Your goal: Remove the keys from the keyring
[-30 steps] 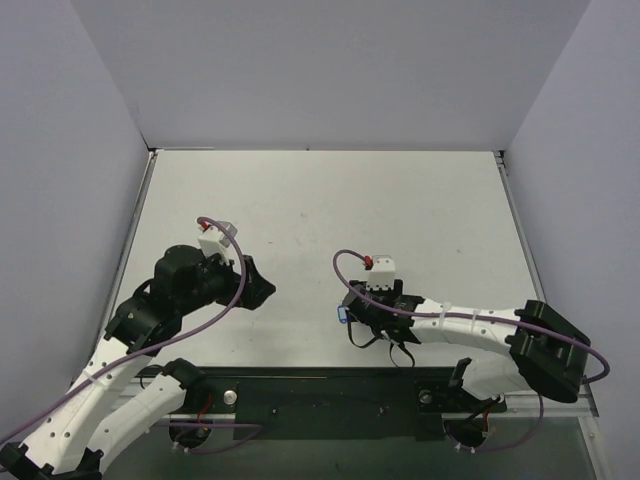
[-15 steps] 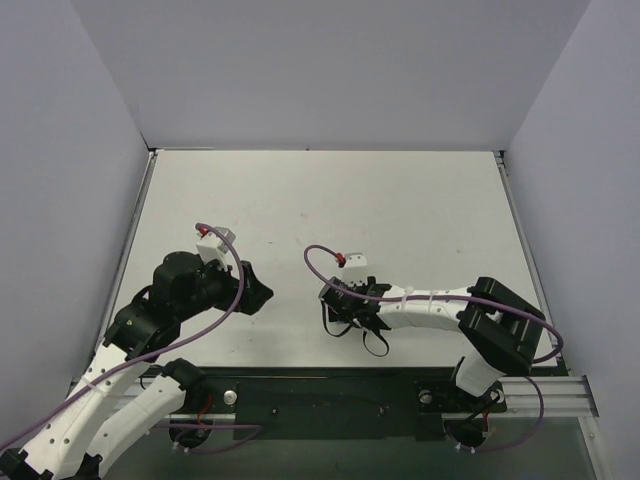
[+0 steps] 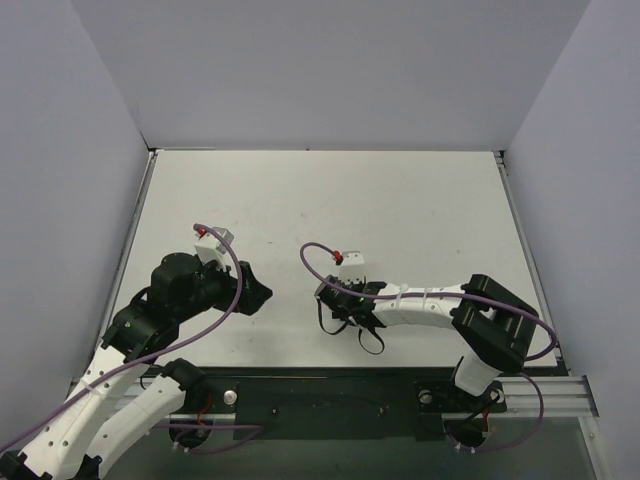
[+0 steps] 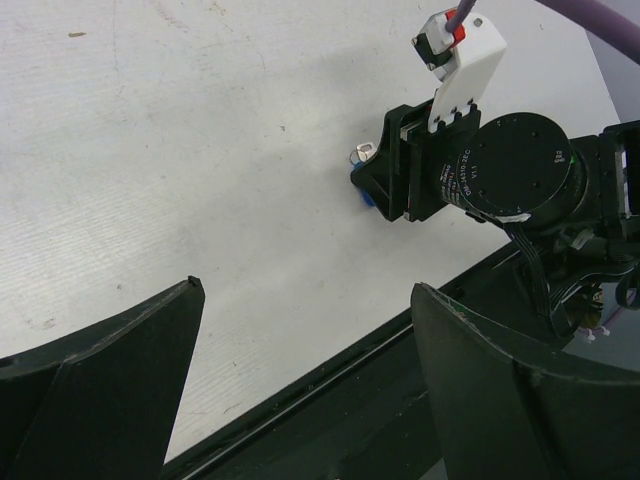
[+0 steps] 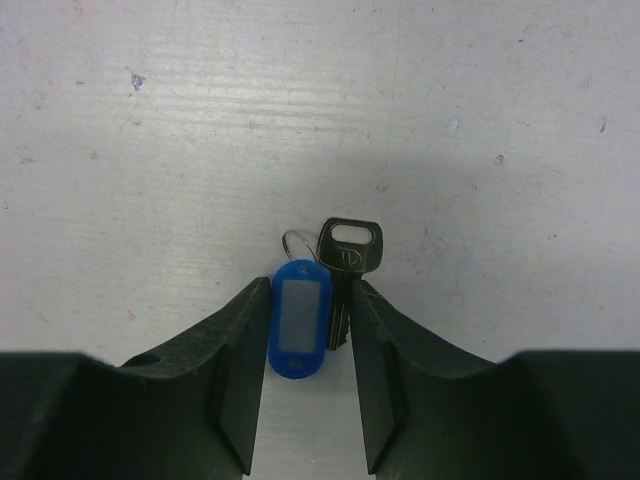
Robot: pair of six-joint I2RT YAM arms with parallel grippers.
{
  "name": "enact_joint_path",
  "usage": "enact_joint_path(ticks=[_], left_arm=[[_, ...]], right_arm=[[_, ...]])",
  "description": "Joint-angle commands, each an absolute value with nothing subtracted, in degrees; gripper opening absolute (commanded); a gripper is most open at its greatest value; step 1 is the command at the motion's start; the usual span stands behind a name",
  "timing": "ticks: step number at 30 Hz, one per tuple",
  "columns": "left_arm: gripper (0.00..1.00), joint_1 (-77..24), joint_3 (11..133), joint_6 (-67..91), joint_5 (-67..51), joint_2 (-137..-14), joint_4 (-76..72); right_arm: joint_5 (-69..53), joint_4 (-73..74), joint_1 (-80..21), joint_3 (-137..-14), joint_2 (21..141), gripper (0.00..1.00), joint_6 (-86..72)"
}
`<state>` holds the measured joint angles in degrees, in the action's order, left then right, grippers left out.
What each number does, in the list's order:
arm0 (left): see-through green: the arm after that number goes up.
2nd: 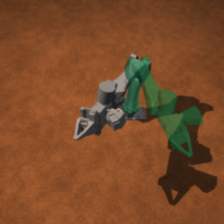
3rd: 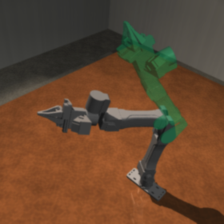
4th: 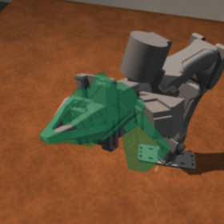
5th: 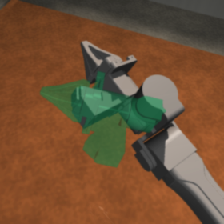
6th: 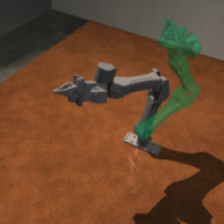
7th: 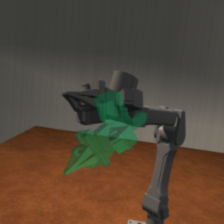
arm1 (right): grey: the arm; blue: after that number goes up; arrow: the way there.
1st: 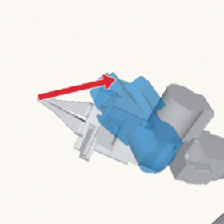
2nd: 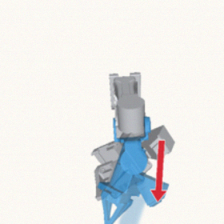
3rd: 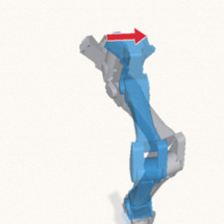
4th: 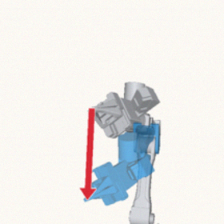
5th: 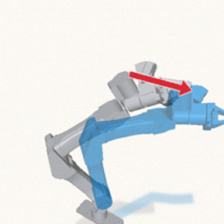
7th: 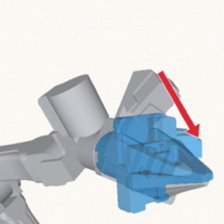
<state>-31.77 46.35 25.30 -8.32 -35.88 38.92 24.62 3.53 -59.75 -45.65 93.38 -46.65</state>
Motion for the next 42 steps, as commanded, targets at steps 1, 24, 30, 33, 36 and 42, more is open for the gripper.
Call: enact_joint_path(ticks=[1,24,30,33,36,42], left_arm=[[0.95,-31.46,46.41,24.96,-7.82,-35.86,37.00],[1.00,-31.46,46.23,24.96,-7.56,-36.03,36.74],[1.00,-31.38,46.23,24.96,-7.73,-36.12,36.83],[1.00,-31.46,46.14,24.79,-7.82,-36.21,36.65],[1.00,-31.38,46.14,24.87,-7.82,-36.21,36.65],[1.00,-31.38,46.06,24.87,-7.91,-36.12,36.56]], right_arm=[[24.00,10.63,-58.54,-44.65,95.01,0.31,-47.90],[21.62,16.51,-45.10,-36.04,85.97,0.00,-48.16],[23.11,21.88,-39.12,-32.61,78.94,0.00,-51.40],[24.51,25.38,-38.32,-32.78,76.29,0.02,-53.61],[25.92,27.77,-40.94,-34.80,72.69,0.22,-54.49],[29.01,33.92,-51.76,-45.08,71.45,0.39,-57.21]])
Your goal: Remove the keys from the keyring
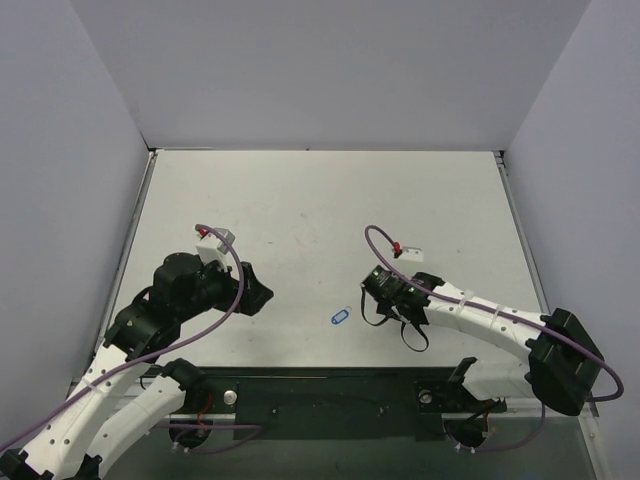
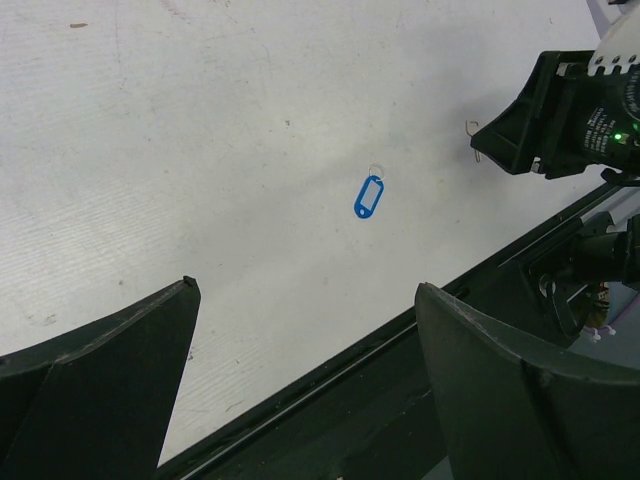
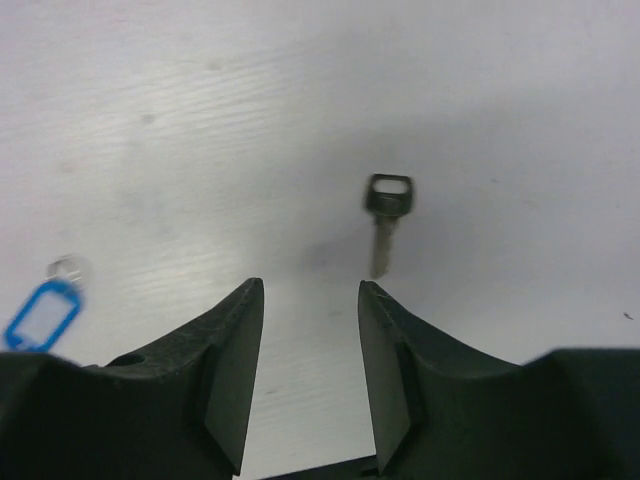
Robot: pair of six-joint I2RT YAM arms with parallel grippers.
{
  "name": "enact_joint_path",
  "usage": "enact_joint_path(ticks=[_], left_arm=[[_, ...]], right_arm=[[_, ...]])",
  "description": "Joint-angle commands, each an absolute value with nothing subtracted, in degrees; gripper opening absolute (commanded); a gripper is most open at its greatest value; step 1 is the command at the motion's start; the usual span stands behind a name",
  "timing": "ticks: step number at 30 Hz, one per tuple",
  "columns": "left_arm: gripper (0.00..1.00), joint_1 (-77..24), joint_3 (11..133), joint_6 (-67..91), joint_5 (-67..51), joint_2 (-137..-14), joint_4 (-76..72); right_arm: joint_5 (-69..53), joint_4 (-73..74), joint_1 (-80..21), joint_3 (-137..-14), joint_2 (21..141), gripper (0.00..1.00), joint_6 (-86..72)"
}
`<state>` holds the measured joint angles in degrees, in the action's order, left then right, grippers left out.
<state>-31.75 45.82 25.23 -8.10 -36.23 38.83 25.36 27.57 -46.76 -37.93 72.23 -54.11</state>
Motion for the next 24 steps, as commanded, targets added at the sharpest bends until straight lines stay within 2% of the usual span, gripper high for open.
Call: enact_joint_path(ticks=[1,8,17,24], left_arm=[[1.00,-31.38,46.14,24.87,-7.82,-35.95,36.65],[1.00,-31.38,45.97,24.96,-7.29,-35.07,36.65],[1.00,-31.46,46.05,24.96,-6.94,-34.98,36.74],[1.00,-31.46,45.97,24.96,-6.94,-34.98,36.83]], right_arm=[[28.92,33.75,-53.42,-46.83,72.41,0.40,-57.56],[23.74,26.47,-56.42,-49.75,78.74,0.40,-60.91],[17.41,15.30,-55.90,-47.11,84.90,0.39,-59.77],[15.12,11.61,-54.23,-45.97,88.85,0.34,-59.59]])
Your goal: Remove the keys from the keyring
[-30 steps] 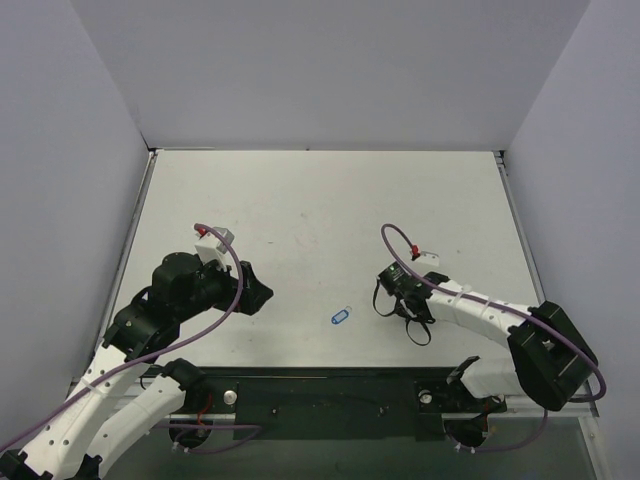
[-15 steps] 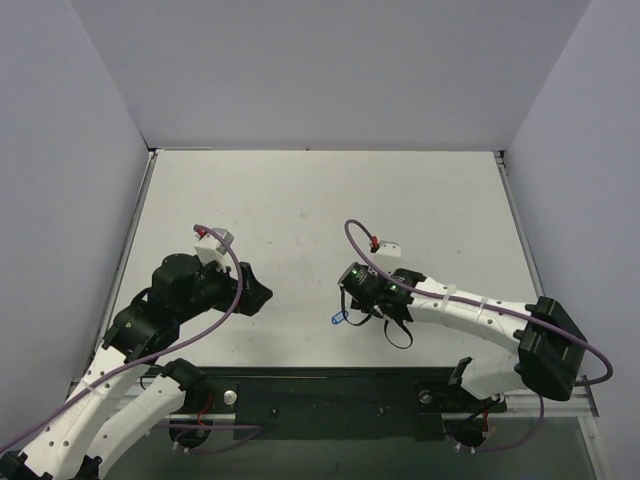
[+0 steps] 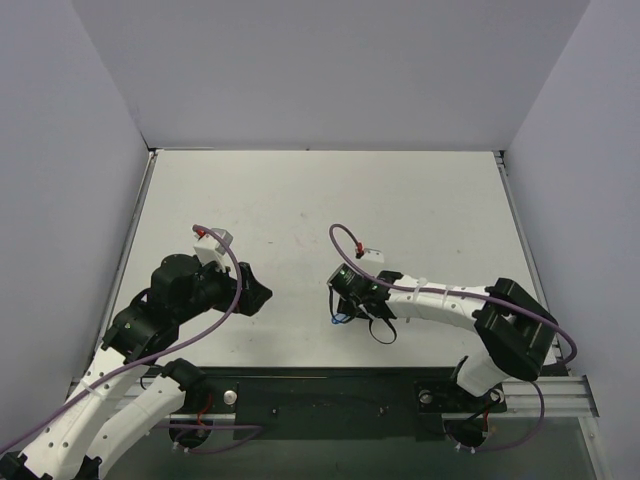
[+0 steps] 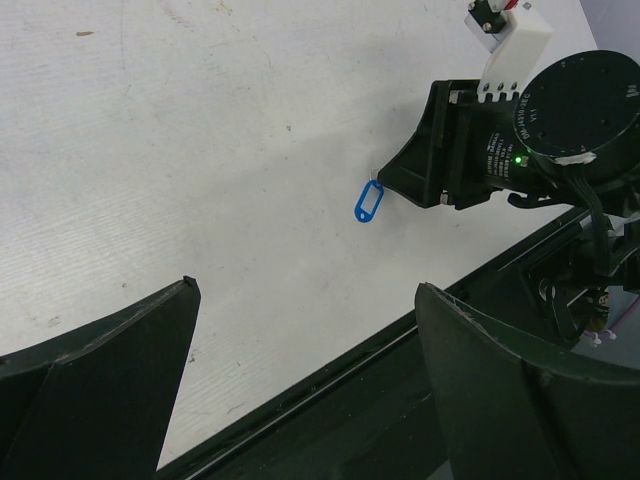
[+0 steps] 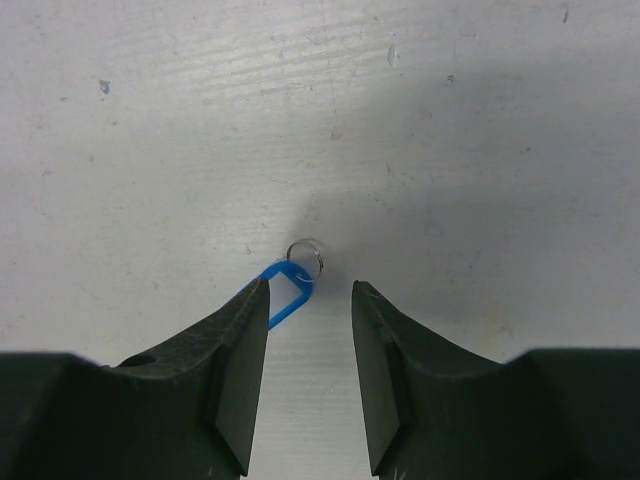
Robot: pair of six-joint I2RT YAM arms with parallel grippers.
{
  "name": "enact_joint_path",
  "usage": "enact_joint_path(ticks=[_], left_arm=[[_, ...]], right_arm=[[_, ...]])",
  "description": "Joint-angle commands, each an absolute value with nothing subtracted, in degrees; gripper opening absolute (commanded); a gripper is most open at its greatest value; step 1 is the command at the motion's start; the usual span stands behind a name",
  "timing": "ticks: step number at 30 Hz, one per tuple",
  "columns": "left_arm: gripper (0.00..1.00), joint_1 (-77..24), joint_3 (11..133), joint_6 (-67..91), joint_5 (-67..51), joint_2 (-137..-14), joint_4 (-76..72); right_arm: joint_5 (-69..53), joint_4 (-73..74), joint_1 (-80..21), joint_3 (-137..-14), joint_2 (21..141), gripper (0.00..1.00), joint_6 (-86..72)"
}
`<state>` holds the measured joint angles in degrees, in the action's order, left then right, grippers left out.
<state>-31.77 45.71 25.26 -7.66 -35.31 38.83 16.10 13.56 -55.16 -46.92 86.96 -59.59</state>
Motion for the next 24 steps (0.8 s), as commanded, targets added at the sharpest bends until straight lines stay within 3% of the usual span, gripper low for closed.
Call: enact_joint_path(ticks=[1,10,18,24], left_arm=[[1.00,-31.46,46.05,25.05,-7.03,-34.98,36.74],[1.00,-31.38,45.97,24.96,-6.94,-35.16,36.65],[1.00,-31.46,45.88,24.87,-6.94,-35.51,36.65],[1.00,-31.46,45.97,24.96,-7.03,-35.59,36.74]], right_arm=[[15.12,11.43,-54.14,-45.97,89.12,0.33,-59.59],[14.33,8.70,-52.56,-43.95,92.11,0.25,-59.68],[14.76,8.52,-51.94,-42.54,90.88,0.01,-59.33],[17.39,14.30,-51.06,-41.84,85.18,0.00,-58.62]])
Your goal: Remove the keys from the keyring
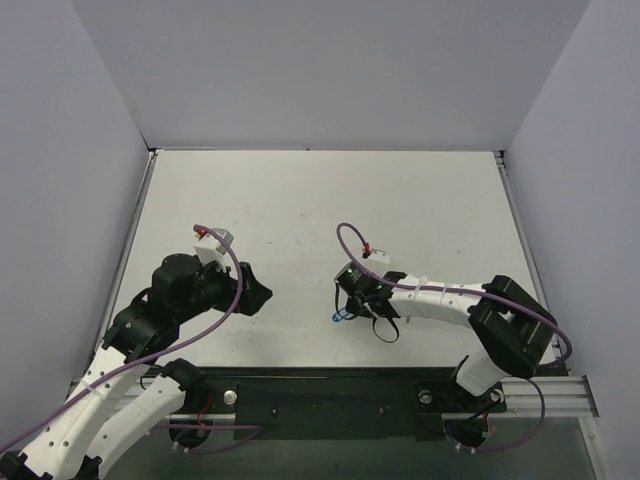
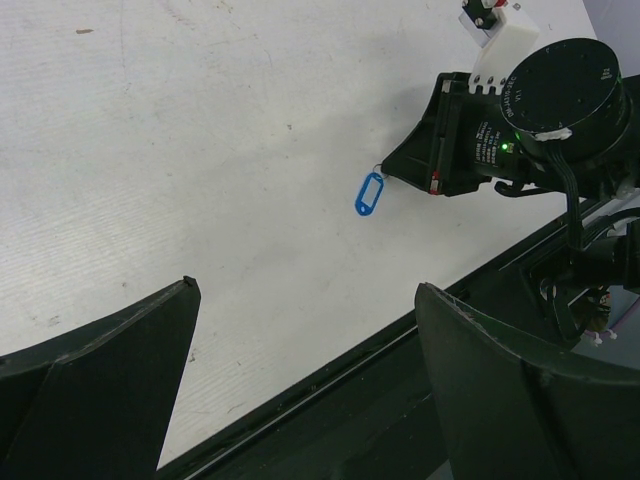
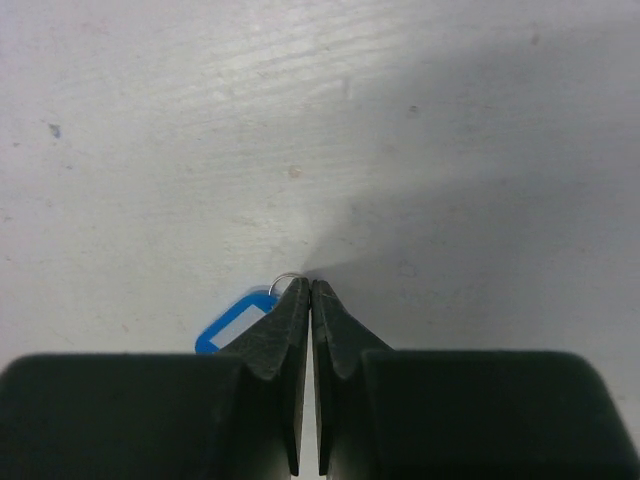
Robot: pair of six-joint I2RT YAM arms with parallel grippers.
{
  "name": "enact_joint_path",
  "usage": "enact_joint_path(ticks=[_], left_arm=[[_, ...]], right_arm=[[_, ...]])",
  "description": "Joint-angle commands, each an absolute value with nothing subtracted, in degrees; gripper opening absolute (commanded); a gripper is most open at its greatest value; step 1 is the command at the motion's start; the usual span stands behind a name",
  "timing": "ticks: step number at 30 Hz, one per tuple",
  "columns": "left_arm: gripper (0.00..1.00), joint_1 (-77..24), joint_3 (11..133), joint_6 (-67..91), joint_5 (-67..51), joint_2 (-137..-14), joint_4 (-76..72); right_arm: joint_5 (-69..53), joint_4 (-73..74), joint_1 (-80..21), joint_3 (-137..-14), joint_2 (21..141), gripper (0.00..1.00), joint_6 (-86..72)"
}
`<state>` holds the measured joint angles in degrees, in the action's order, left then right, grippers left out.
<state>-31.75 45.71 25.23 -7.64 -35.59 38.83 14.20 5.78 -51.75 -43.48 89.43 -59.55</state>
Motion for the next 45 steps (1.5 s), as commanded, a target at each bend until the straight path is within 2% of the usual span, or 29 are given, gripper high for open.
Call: enact_joint_path(ticks=[1,15,23,24,26,27,28,29,31,41,45], left_arm=[[1.00,-31.46,45.97,24.96,-6.94,-35.60,36.65],[1.00,-31.46,45.97,24.96,-7.12,-35.25,36.74],[1.00,-31.55,45.88,25.05,-7.12,-35.33,36.65],[1.00,-31.55,45.88,25.05,-7.21,-35.33,36.65],[1.00,-31.55,45.88,24.96,-7.12,-35.33,36.74],[1.00,-31.55,45.88,25.05,-7.21,-35.42,36.65],[1.00,-31.55,45.88,24.96,-7.12,-35.42,36.65],[1.00,-31.55,45.79,25.05,-7.21,-35.42,36.74],[1.00,-31.55,45.79,25.05,-7.12,-35.42,36.65],[1.00,-31.55,45.70,25.05,-7.38,-35.95,36.56],[1.00,-31.55,45.79,24.96,-7.47,-36.21,36.39]], right_arm=[[18.97,15.37,-51.06,-41.84,82.90,0.00,-58.62],[29.18,38.49,-43.95,-36.57,57.41,0.00,-61.69],[29.36,41.74,-40.96,-32.78,52.12,0.00,-63.90],[29.44,41.66,-40.43,-32.78,51.60,0.02,-63.72],[29.88,41.66,-40.08,-32.96,50.54,0.12,-63.55],[30.06,41.75,-39.90,-33.31,50.28,0.26,-63.46],[30.58,41.75,-39.82,-33.57,49.66,0.32,-63.20],[30.76,41.66,-39.73,-34.18,49.31,0.47,-62.93],[31.02,41.66,-39.64,-35.41,48.87,0.59,-61.97],[22.42,30.78,-40.60,-39.11,46.49,0.65,-50.11],[23.19,29.71,-41.48,-42.62,48.51,0.66,-47.12]])
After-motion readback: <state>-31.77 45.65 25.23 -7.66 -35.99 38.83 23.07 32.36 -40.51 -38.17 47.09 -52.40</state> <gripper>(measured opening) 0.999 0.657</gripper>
